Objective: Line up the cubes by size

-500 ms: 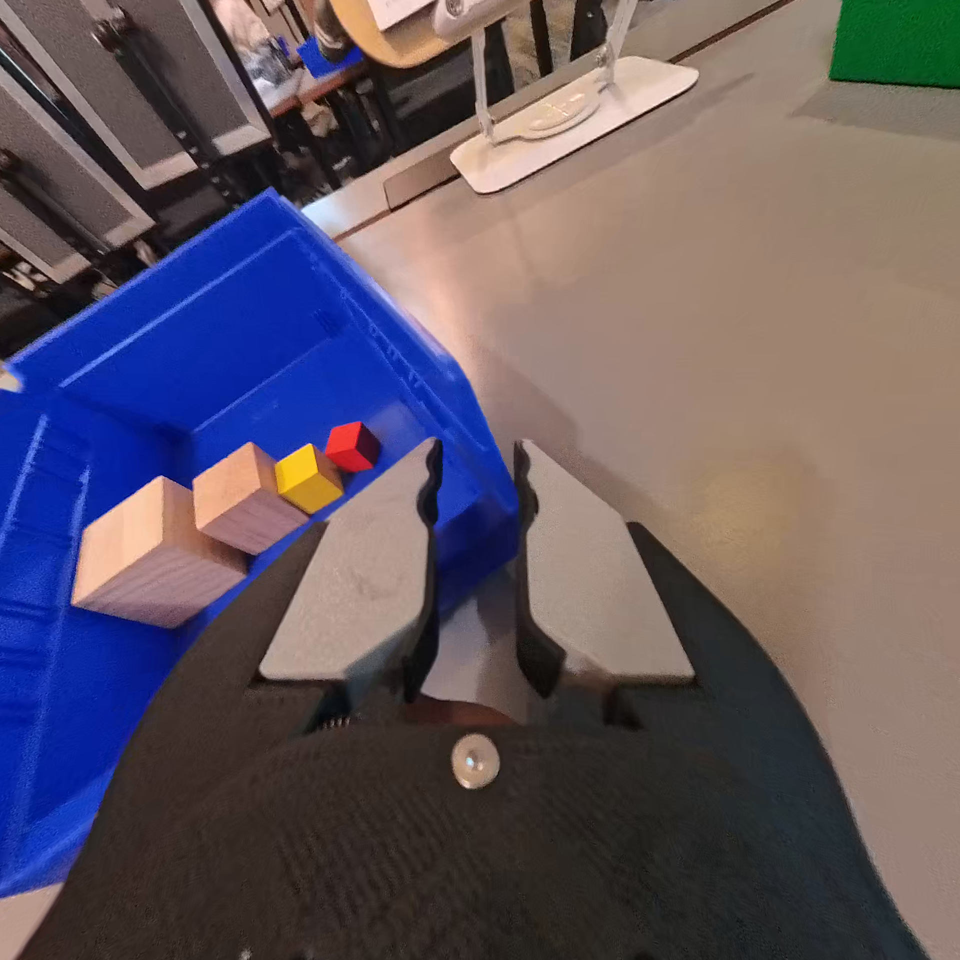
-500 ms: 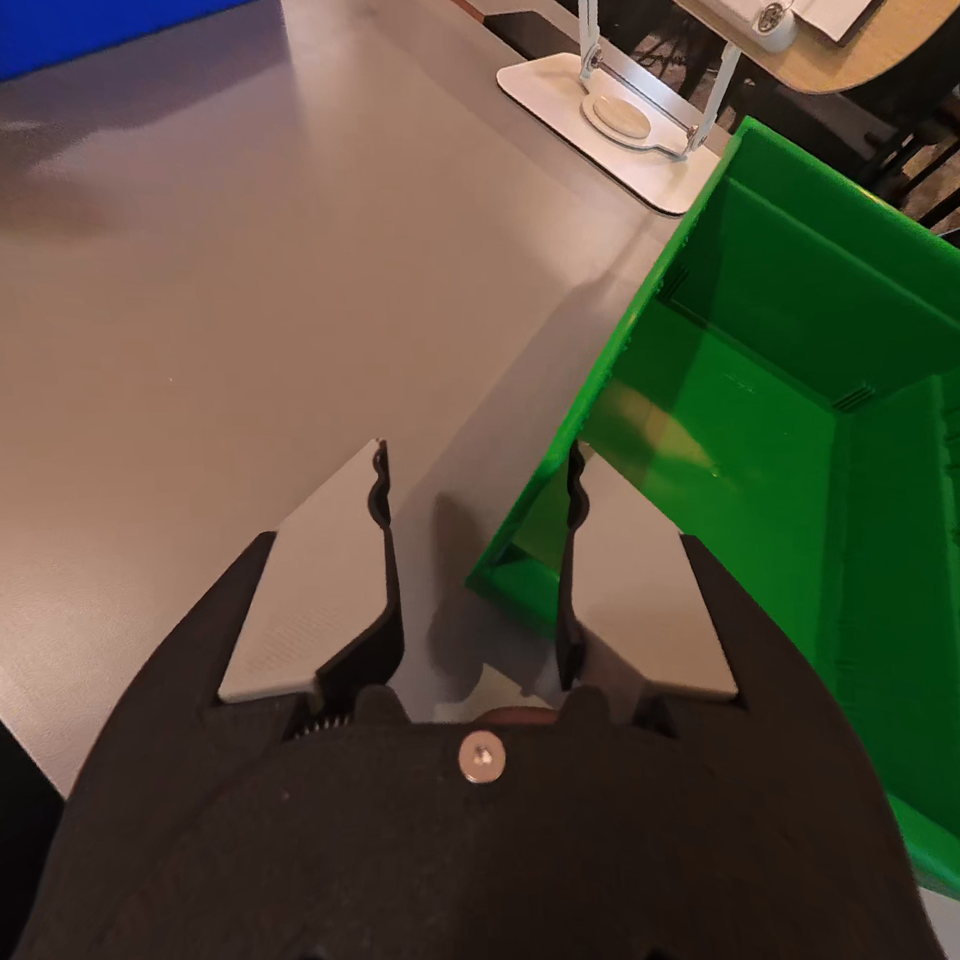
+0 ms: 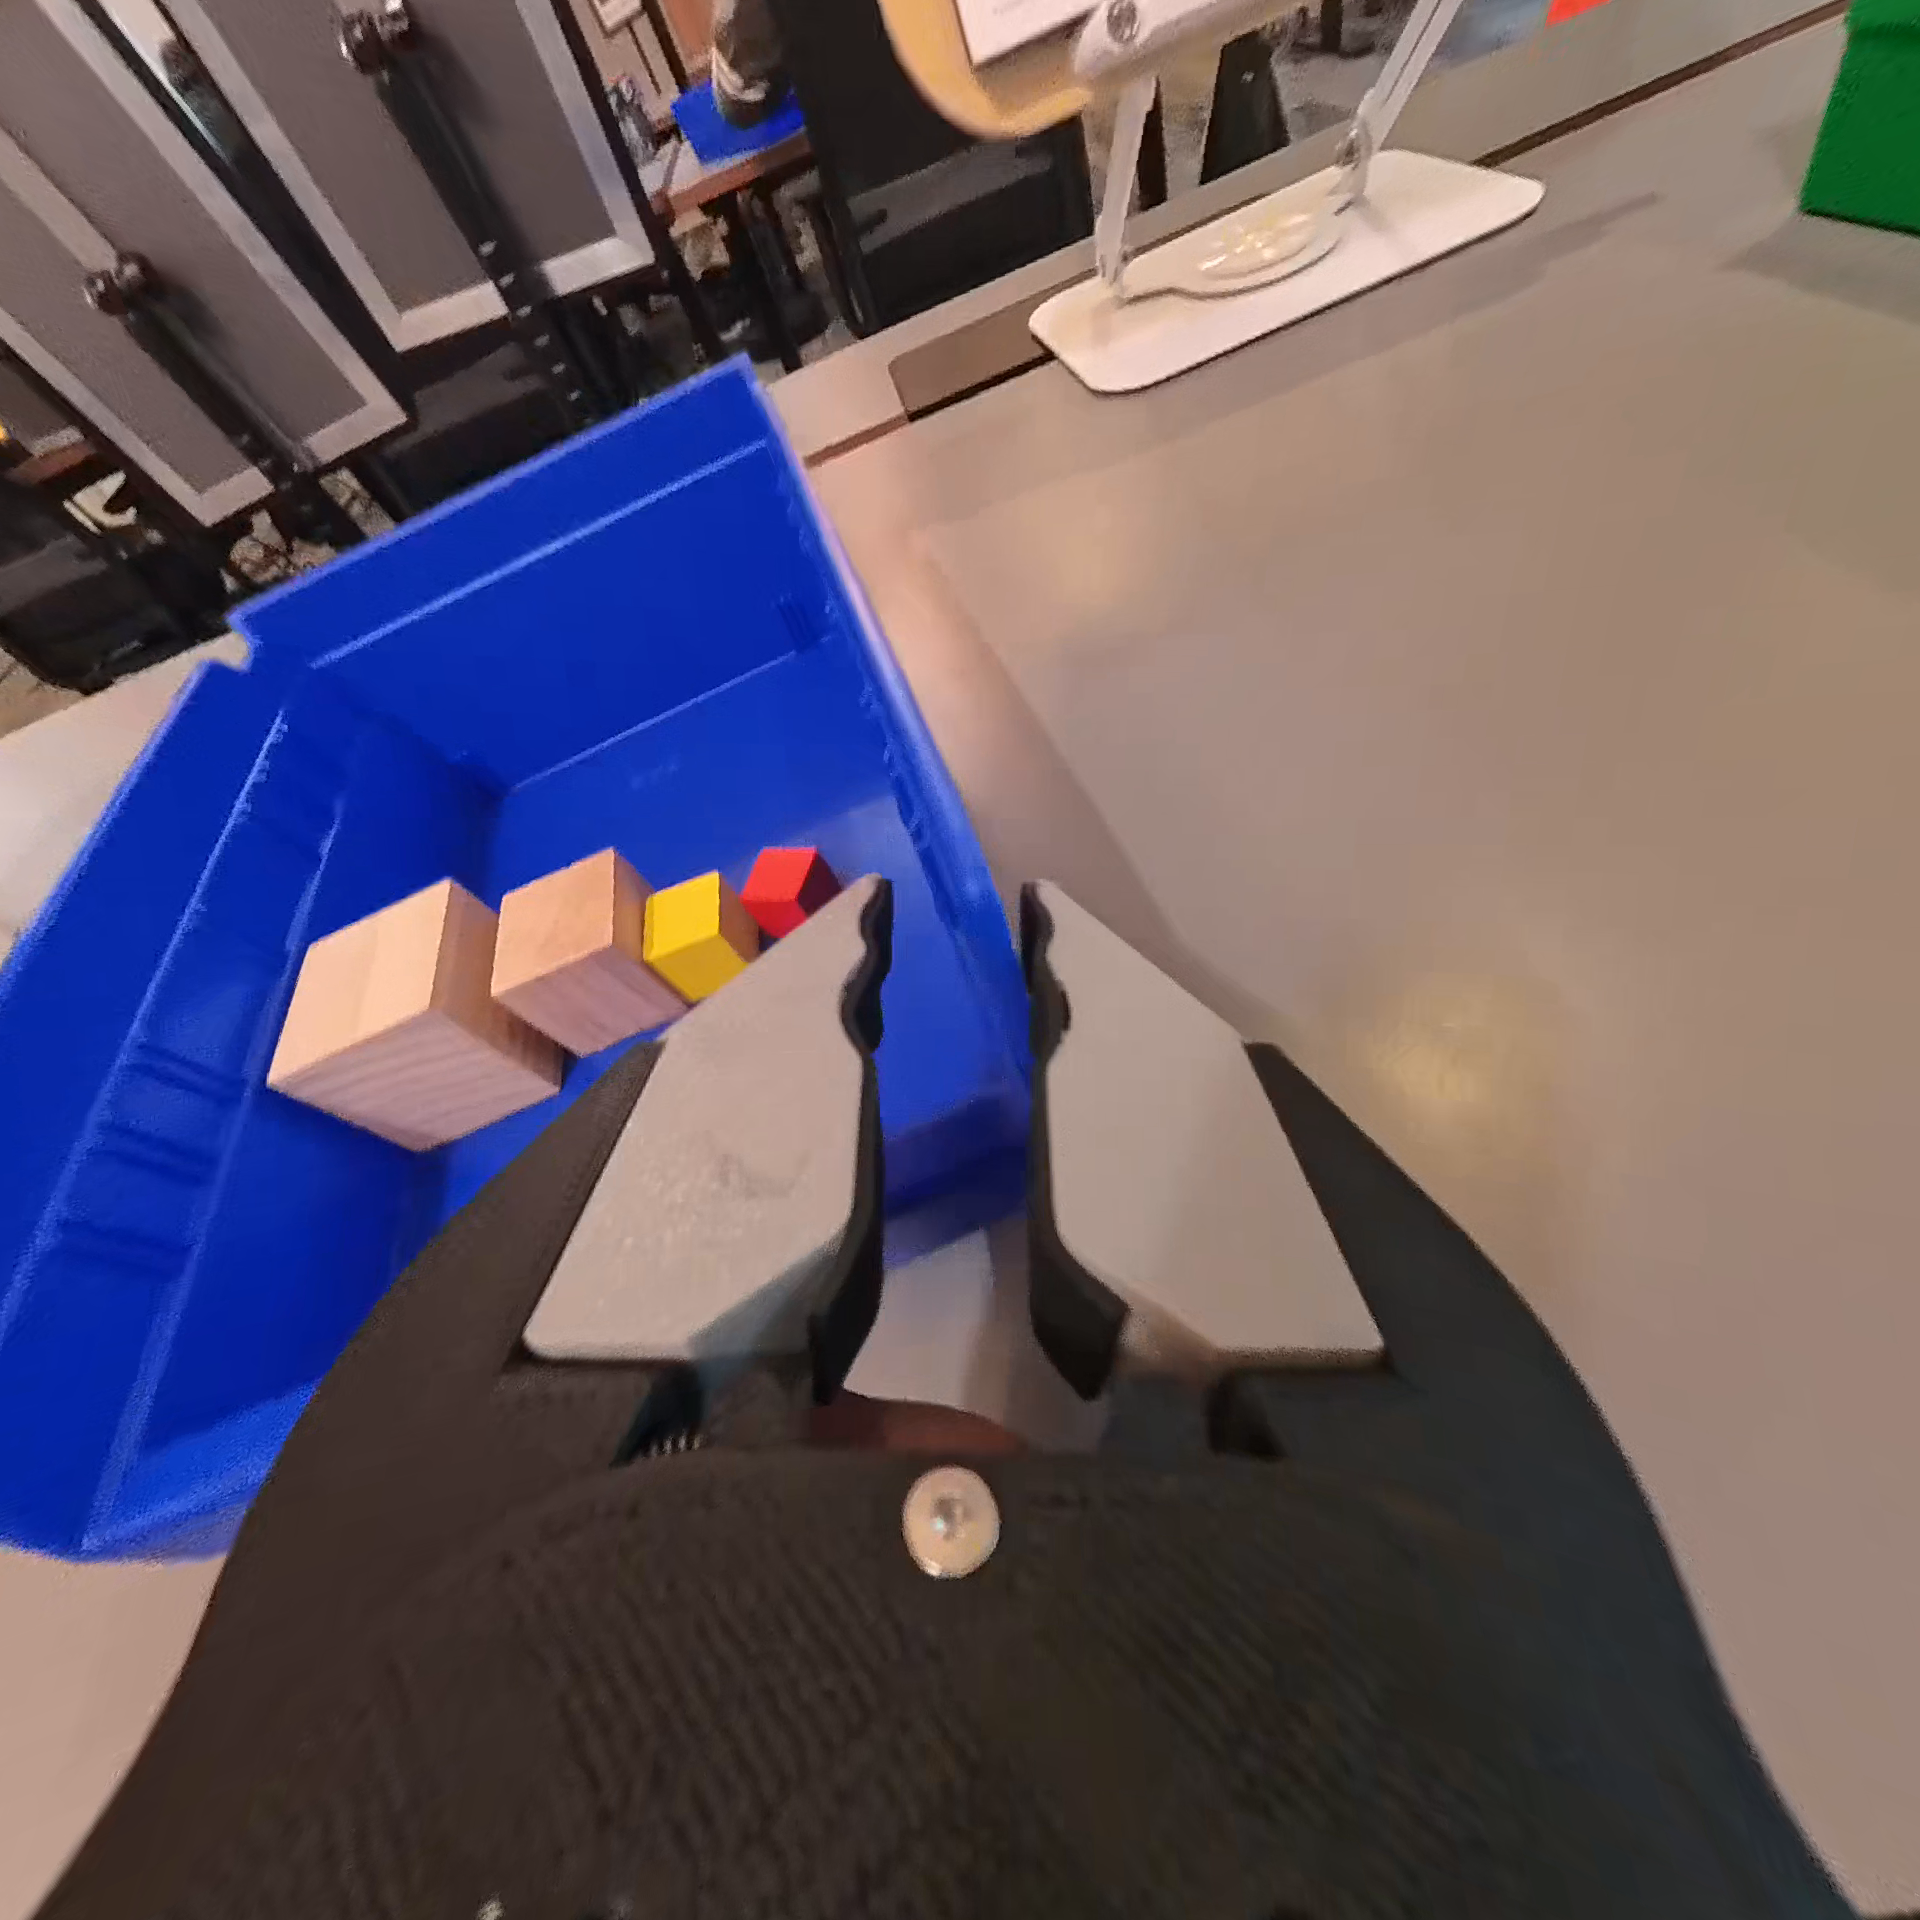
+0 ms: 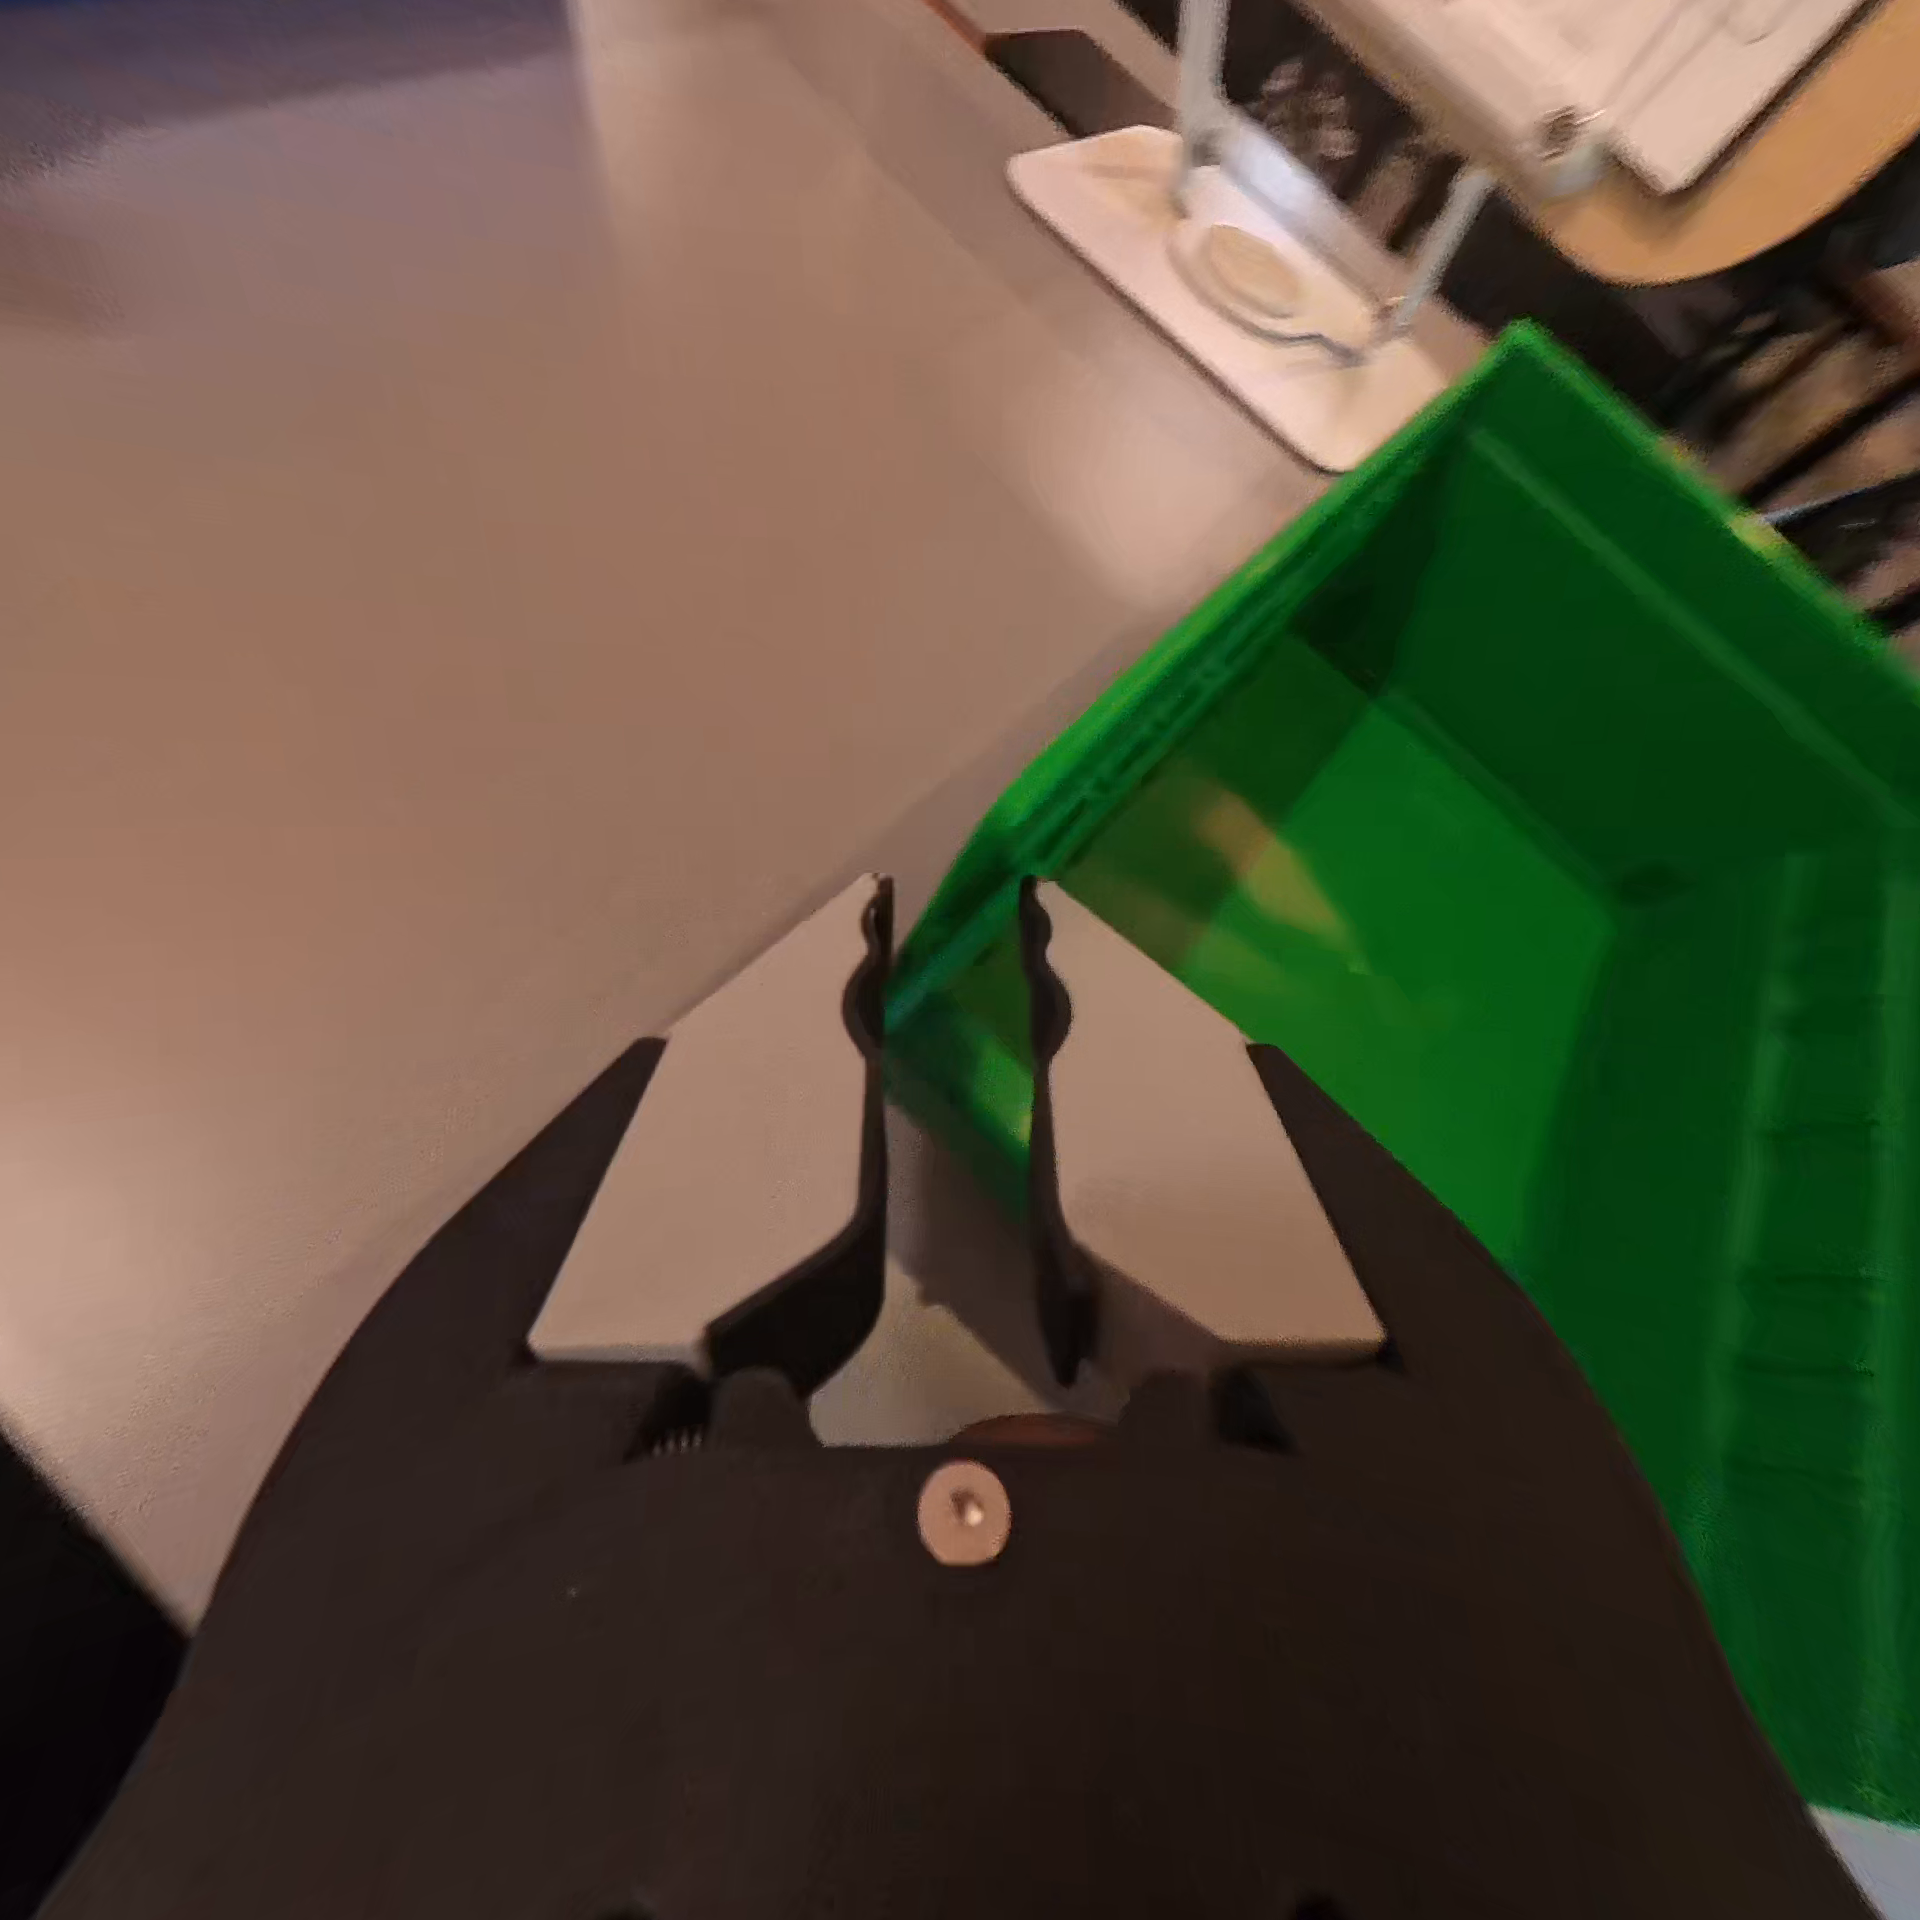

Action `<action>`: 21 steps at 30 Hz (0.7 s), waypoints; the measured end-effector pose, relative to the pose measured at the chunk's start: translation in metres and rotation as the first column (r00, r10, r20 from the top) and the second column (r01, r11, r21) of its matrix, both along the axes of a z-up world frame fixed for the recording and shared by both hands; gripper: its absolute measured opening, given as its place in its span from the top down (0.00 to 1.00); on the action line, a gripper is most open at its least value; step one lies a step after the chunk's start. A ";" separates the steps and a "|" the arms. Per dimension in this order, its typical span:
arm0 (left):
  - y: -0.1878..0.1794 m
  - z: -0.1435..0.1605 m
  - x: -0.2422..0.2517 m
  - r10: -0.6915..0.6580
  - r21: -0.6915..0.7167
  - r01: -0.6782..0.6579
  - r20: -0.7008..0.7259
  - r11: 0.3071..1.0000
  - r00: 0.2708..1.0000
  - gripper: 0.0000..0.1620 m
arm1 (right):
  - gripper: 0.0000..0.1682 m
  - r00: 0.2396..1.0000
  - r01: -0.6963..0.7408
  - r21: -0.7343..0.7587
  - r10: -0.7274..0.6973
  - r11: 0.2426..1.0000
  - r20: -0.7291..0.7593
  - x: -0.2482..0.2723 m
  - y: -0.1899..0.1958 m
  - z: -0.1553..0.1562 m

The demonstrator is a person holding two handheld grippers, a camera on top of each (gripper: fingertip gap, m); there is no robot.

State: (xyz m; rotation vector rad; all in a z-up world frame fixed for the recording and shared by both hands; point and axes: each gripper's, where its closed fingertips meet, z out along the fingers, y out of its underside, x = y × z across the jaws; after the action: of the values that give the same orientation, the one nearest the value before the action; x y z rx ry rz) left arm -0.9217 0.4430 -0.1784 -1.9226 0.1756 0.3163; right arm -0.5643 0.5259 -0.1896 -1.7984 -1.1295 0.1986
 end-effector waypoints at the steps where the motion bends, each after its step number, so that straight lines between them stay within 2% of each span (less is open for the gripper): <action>1: 0.004 0.004 0.002 -0.007 0.006 0.007 -0.001 1.000 1.000 0.88 | 0.78 0.999 0.033 0.033 -0.033 0.999 0.018 0.003 0.008 0.004; 2: 0.008 0.008 0.004 -0.010 0.013 0.010 0.000 1.000 1.000 0.90 | 0.71 0.997 0.071 0.030 -0.072 0.997 0.026 0.006 0.014 0.004; 3: 0.012 0.011 0.005 -0.004 0.016 0.004 -0.001 1.000 1.000 0.88 | 0.71 0.996 0.088 -0.005 -0.087 0.996 0.027 0.005 0.016 0.001; 4: 0.015 0.013 0.004 0.013 0.009 -0.013 -0.007 1.000 1.000 0.88 | 0.75 0.996 0.082 -0.054 -0.080 0.995 0.030 0.002 0.014 -0.003; 5: 0.018 0.012 0.001 0.031 0.003 -0.031 -0.012 1.000 0.999 0.91 | 0.86 0.998 0.058 -0.102 -0.056 0.993 0.020 -0.003 0.009 -0.008; 6: 0.020 0.011 0.001 0.036 -0.002 -0.036 0.001 0.999 0.999 0.91 | 0.89 0.998 0.065 -0.117 -0.065 0.991 0.004 -0.005 0.009 -0.009; 9: 0.020 0.012 -0.003 0.052 0.020 -0.053 0.025 0.998 0.998 0.97 | 0.91 0.992 0.124 -0.076 -0.125 0.989 -0.015 0.000 0.014 -0.007; 11: 0.015 0.012 -0.001 0.002 0.025 -0.003 0.029 1.000 1.000 0.99 | 0.93 0.982 0.179 -0.053 -0.182 0.982 -0.057 0.011 0.018 -0.006; 14: 0.013 0.013 0.013 -0.071 0.048 0.065 0.132 0.997 0.989 1.00 | 0.95 0.969 0.220 -0.038 -0.223 0.975 -0.103 0.022 0.015 -0.006; 21: 0.032 0.012 0.030 0.016 0.045 -0.018 0.054 0.999 0.998 0.99 | 0.94 0.967 0.214 -0.027 -0.215 0.977 -0.138 -0.006 0.000 -0.005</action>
State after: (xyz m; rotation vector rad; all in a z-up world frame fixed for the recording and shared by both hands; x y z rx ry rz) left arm -0.8917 0.4748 -0.1664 -1.8868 0.1155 0.2770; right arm -0.5703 0.5260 -0.1950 -1.8713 -0.8301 0.1993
